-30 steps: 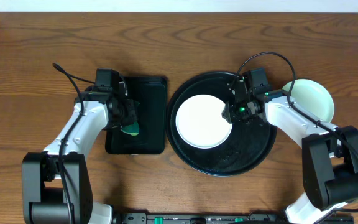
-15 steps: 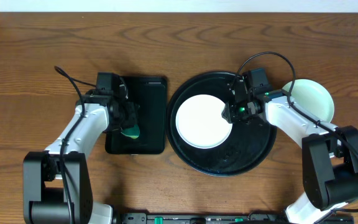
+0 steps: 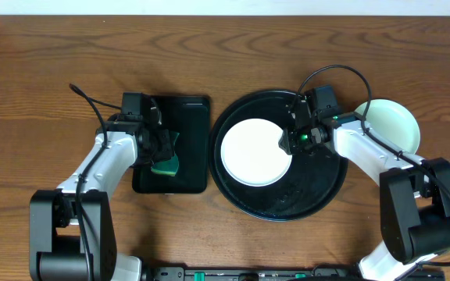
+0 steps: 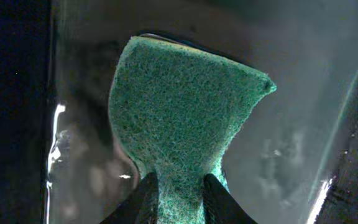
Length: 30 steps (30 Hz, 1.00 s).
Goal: Clean dirty plates on tray and stack at the side
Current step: 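Lower the green sponge into the black tray and open the left gripper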
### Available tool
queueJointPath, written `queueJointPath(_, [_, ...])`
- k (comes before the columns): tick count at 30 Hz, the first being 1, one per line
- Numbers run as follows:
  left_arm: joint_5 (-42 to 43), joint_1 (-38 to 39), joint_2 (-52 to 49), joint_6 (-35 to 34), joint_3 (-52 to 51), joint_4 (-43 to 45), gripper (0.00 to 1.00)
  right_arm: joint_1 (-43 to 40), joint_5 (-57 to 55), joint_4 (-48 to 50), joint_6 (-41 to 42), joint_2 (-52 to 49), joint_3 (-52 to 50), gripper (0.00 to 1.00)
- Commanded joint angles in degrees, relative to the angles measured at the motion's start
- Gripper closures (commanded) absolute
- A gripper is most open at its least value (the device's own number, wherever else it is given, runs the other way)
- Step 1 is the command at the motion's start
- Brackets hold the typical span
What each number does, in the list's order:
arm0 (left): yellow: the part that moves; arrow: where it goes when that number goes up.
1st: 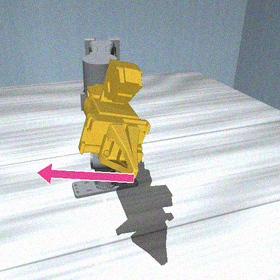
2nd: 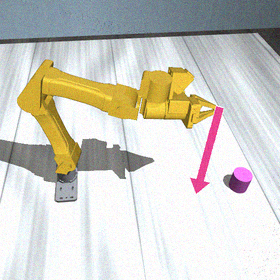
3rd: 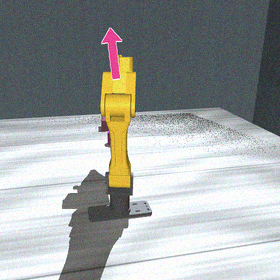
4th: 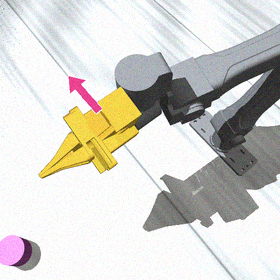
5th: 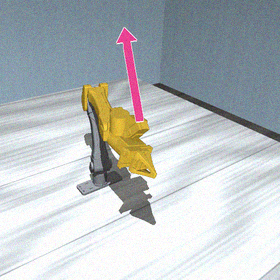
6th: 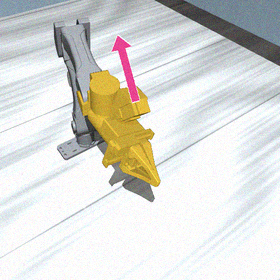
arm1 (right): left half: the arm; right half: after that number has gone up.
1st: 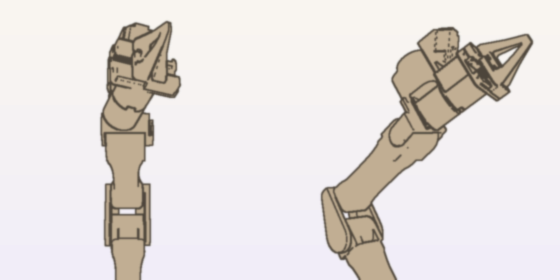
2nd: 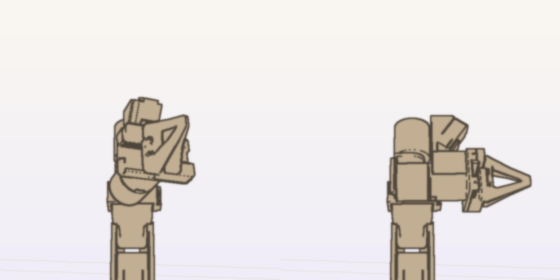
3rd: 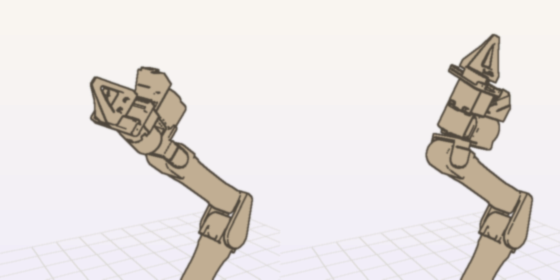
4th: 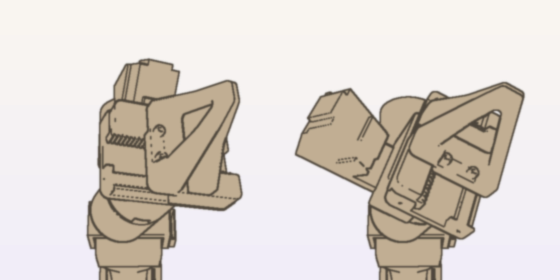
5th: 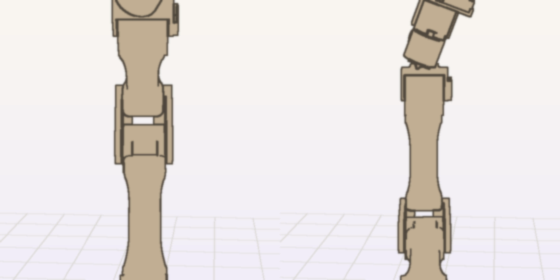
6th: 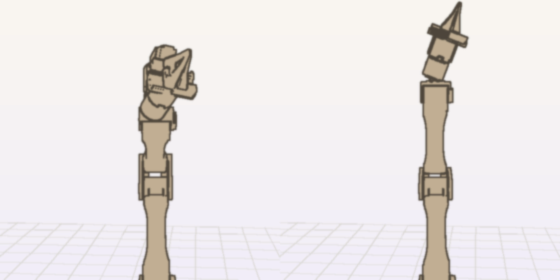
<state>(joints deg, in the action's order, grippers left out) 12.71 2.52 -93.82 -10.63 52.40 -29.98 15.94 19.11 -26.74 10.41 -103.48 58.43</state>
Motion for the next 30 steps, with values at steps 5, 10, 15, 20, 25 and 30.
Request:
queueJointPath(5, [-0.3, 0.0, 4.7, 0.5, 2.3, 0.1, 0.71, 0.7, 0.4, 0.2, 0.2, -0.5, -0.2, 0.68])
queueJointPath(10, [-0.4, 0.0, 11.4, 0.5, 2.9, 0.8, 0.67, 0.7, 0.4, 0.2, 0.2, -0.5, -0.2, 0.67])
queueJointPath(15, [-5.7, 0.0, 18.3, 0.3, 2.9, 1.9, 0.53, 0.7, 0.2, 0.1, 0.2, -0.5, -0.2, 0.69])
queueJointPath(20, [-17.1, -1.7, 20.6, -6.0, 2.9, 1.9, 0.36, 1.4, 0.2, 0.3, 0.3, -1.5, -0.2, 0.69])
queueJointPath(25, [-17.0, -3.0, 20.5, -8.1, 2.9, 1.6, 0.22, 2.0, -0.1, 0.8, 0.2, -1.9, -0.2, 0.71])
queueJointPath(30, [-17.0, -3.0, 20.5, -8.1, 2.9, 1.6, 0.22, 2.2, -1.3, 0.8, 0.2, -1.9, -0.2, 0.84])
